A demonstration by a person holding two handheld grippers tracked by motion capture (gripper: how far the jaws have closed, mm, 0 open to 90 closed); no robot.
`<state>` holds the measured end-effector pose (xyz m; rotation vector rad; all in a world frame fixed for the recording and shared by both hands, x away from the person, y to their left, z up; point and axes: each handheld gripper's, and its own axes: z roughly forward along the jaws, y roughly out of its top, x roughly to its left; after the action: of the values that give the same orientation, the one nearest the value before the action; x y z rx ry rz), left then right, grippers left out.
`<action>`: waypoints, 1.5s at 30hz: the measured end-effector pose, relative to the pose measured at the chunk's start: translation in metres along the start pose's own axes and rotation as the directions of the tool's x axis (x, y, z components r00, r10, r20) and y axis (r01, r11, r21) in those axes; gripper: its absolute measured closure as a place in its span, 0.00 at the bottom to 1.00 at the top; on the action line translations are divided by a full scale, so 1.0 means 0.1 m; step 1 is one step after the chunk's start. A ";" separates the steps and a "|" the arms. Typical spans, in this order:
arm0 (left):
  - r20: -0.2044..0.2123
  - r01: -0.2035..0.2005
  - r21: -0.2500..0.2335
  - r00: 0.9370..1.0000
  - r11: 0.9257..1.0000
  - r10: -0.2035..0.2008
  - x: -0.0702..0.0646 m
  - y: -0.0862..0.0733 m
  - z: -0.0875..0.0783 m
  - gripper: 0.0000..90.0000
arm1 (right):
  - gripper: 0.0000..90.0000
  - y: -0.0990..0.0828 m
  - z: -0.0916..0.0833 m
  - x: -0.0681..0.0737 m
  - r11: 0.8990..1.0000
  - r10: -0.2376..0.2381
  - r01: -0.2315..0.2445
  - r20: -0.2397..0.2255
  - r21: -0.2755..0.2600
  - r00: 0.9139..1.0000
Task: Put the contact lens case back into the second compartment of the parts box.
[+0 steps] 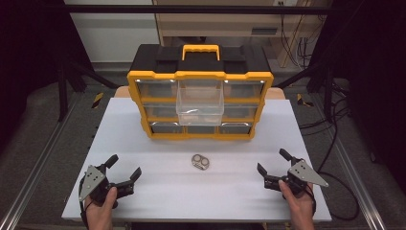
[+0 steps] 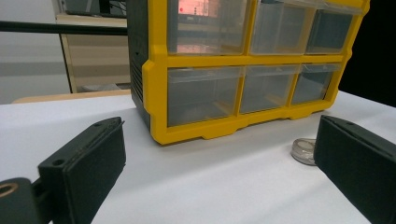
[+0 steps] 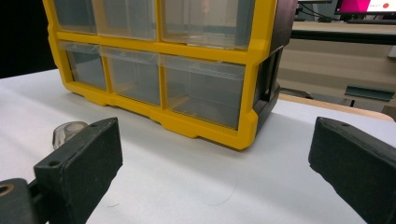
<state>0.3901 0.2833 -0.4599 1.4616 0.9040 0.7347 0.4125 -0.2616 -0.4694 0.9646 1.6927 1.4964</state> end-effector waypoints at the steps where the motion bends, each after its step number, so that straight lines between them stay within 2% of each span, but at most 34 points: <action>1: 0.002 0.004 0.002 1.000 1.000 -0.004 0.00 0.00 0.00 0.02 | 0.04 0.00 0.01 -0.01 1.000 0.001 -0.001 -0.002 0.003 1.000; 6: 0.019 0.012 0.020 1.000 1.000 -0.012 -0.03 0.00 0.03 0.02 | 0.04 -0.01 0.01 0.00 1.000 -0.003 0.003 -0.001 0.003 1.000; 11: 0.042 0.001 0.039 0.999 0.999 -0.003 -0.09 0.00 0.08 0.02 | 0.04 -0.02 0.01 -0.01 1.000 -0.006 0.006 0.002 0.005 1.000; 16: 0.060 -0.022 0.058 0.998 0.998 0.018 -0.18 -0.02 0.15 0.02 | 0.04 -0.02 0.00 -0.01 1.000 -0.013 0.013 0.008 0.012 1.000; 18: 0.079 -0.037 0.088 0.996 0.995 0.030 -0.23 -0.03 0.18 0.02 | 0.04 -0.03 0.02 0.00 1.000 -0.022 0.022 0.008 0.018 1.000; 19: 0.079 -0.037 0.088 0.996 0.995 0.030 -0.23 -0.03 0.18 0.02 | 0.04 -0.03 0.02 0.00 1.000 -0.022 0.022 0.008 0.018 1.000; 24: 0.092 -0.087 0.186 0.993 0.979 0.071 -0.32 -0.07 0.26 0.02 | 0.04 -0.04 0.05 0.03 0.999 -0.030 0.030 0.008 0.030 1.000; 26: 0.110 -0.085 0.195 0.992 0.977 0.064 -0.36 -0.07 0.30 0.02 | 0.04 -0.04 0.06 0.05 0.999 -0.040 0.039 0.006 0.033 0.999; 28: 0.137 -0.107 0.211 0.987 0.972 0.079 -0.45 -0.04 0.35 0.02 | 0.04 -0.04 0.08 0.07 0.998 -0.052 0.052 0.004 0.042 0.999; 29: 0.137 -0.107 0.211 0.987 0.972 0.079 -0.45 -0.04 0.35 0.02 | 0.04 -0.04 0.08 0.06 0.998 -0.053 0.053 0.003 0.045 0.999; 33: 0.165 -0.140 0.246 0.981 0.959 0.101 -0.58 -0.03 0.47 0.02 | 0.04 -0.04 0.08 0.06 0.998 -0.052 0.052 0.001 0.043 0.999; 36: 0.193 -0.144 0.266 0.977 0.953 0.093 -0.70 -0.01 0.58 0.02 | 0.04 -0.05 0.07 0.06 0.997 -0.059 0.059 0.001 0.047 0.998; 37: 0.200 -0.148 0.276 0.975 0.950 0.094 -0.74 -0.01 0.62 0.02 | 0.04 -0.05 0.07 0.06 0.997 -0.063 0.062 0.003 0.050 0.998; 39: 0.219 -0.168 0.307 0.970 0.937 0.102 -0.83 0.00 0.70 0.03 | 0.04 -0.04 0.07 0.06 0.997 -0.062 0.062 0.006 0.045 0.998; 41: 0.227 -0.168 0.328 0.969 0.930 0.095 -0.87 0.02 0.75 0.03 | 0.04 -0.05 0.07 0.06 0.997 -0.061 0.060 0.007 0.049 0.998; 43: 0.234 -0.148 0.356 0.970 0.923 0.065 -0.89 0.06 0.81 0.03 | 0.04 -0.04 0.07 0.07 0.997 -0.059 0.058 0.005 0.049 0.998; 45: 0.235 -0.143 0.388 0.971 0.910 0.052 -0.90 0.09 0.86 0.03 | 0.04 -0.05 0.07 0.08 0.996 -0.065 0.064 0.009 0.056 0.998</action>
<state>0.4201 0.1628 -0.4535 1.9255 0.8454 0.4588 0.4141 -0.2514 -0.4752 0.9364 1.7497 1.4059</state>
